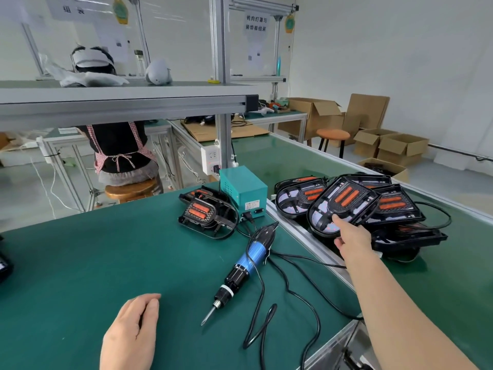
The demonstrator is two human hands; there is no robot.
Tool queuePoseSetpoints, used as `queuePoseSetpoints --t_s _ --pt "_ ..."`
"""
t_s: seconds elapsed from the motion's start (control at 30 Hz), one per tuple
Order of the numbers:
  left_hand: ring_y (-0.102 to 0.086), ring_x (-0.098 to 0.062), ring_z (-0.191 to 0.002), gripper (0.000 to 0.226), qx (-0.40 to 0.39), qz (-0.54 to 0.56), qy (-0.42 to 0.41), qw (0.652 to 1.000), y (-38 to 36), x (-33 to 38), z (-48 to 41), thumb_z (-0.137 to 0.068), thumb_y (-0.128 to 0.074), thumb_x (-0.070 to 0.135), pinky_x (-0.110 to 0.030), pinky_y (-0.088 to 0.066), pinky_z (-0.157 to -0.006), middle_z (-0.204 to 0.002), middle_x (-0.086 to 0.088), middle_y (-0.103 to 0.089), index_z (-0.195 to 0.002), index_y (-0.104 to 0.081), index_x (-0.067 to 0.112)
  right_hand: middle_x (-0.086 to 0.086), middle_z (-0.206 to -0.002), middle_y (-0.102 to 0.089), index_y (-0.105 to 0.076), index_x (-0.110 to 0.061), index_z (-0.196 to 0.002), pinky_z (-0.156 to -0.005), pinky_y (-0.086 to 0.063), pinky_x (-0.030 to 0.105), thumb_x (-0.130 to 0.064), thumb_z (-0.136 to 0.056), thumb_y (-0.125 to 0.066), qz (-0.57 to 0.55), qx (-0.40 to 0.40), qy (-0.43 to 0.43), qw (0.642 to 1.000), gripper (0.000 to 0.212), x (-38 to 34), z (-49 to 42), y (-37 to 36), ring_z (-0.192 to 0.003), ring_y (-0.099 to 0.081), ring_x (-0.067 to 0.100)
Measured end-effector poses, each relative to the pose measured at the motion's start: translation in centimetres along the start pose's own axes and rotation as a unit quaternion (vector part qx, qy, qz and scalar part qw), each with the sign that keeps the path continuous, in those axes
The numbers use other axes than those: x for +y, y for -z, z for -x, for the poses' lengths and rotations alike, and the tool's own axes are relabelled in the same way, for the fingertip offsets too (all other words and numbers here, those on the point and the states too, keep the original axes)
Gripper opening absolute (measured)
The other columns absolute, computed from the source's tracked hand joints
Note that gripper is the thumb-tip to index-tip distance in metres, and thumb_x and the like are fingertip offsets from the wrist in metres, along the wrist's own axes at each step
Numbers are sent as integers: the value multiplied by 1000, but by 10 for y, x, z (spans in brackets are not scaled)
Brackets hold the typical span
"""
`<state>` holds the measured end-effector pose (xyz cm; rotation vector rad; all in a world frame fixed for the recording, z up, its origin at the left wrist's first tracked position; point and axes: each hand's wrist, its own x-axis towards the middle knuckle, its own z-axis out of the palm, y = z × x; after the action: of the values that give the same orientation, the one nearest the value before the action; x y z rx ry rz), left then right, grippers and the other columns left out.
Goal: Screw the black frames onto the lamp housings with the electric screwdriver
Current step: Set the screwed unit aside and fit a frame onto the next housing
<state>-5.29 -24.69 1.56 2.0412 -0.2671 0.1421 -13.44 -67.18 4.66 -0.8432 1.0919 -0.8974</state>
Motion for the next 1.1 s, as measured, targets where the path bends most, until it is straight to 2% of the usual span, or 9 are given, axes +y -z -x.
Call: queuePoseSetpoints --t_s 0.1,0.27,0.5,0.57,0.63,0.73,0.9,1.03,1.1 --pt "-58 -15 -95 22 -4 4 2 1000 0 -2 0 -98 -59 13 -27 -39 -85 -102 10 -67 -92 -72 30 8 -116 -55 -52 -10 -137 -83 -48 32 -11 -82 -84 -38 10 -15 999 63 -7 -6 -2 -99 -54 22" --pt "-57 -15 -96 20 -4 -1 8 1000 1 -1 0 -99 -57 14 -30 -37 -85 -101 11 -67 -95 -73 27 12 -121 -62 -55 -4 -132 -71 -50 30 -14 -80 -86 -73 18 -17 997 62 -7 -12 -4 -78 -56 16" --pt "-57 -15 -99 19 -15 -12 10 1000 1 -1 -1 -101 -54 15 -29 -36 -86 -101 13 -65 -97 -71 24 6 -117 -55 -54 -2 -129 -95 -52 24 -7 -91 -74 -107 7 -21 994 43 -4 22 -11 -102 -58 18" --pt "-57 -14 -99 19 -18 -22 5 1000 1 -2 0 -102 -53 16 -29 -37 -86 -100 15 -64 -100 -70 23 11 -108 -57 -60 -4 -114 -107 -38 15 -2 -100 -57 -127 -2 -32 991 14 -3 40 -8 -101 -51 20" --pt "-57 -6 -97 19 -19 -20 1 1000 1 -2 0 -102 -52 18 -27 -38 -85 -101 17 -64 -100 -70 23 29 -120 -59 -58 6 -127 -105 -15 16 1 -104 -44 -96 -5 -34 995 27 -1 56 -4 -99 -44 37" --pt "-54 6 -97 19 -27 -12 8 1000 1 -2 1 -103 -50 21 -18 -37 -79 -102 19 -63 -100 -68 26 32 -135 -55 -55 6 -136 -89 -38 30 6 -100 -47 -5 5 7 1000 37 4 71 -1 -122 -50 45" --pt "-53 10 -96 19 -35 -12 10 999 3 1 2 -104 -49 22 -5 -37 -74 -101 21 -62 -96 -65 28 35 -113 -63 -59 8 -131 -94 -45 42 16 -87 -56 69 -6 46 997 45 12 93 -3 -106 -59 48" --pt "-52 12 -94 21 -34 -12 6 999 4 2 1 -104 -48 21 0 -36 -75 -99 20 -62 -94 -65 27 30 -87 -56 -66 8 -84 -64 -34 36 24 -77 -57 149 -65 116 980 20 24 138 -18 -84 -52 42" --pt "-52 13 -95 21 -33 -7 8 999 4 2 1 -104 -48 21 1 -35 -75 -99 20 -62 -95 -66 25 15 -75 -44 -52 -7 -66 -56 -31 28 28 -73 -55 153 -148 170 962 36 31 180 -36 -72 -41 28"
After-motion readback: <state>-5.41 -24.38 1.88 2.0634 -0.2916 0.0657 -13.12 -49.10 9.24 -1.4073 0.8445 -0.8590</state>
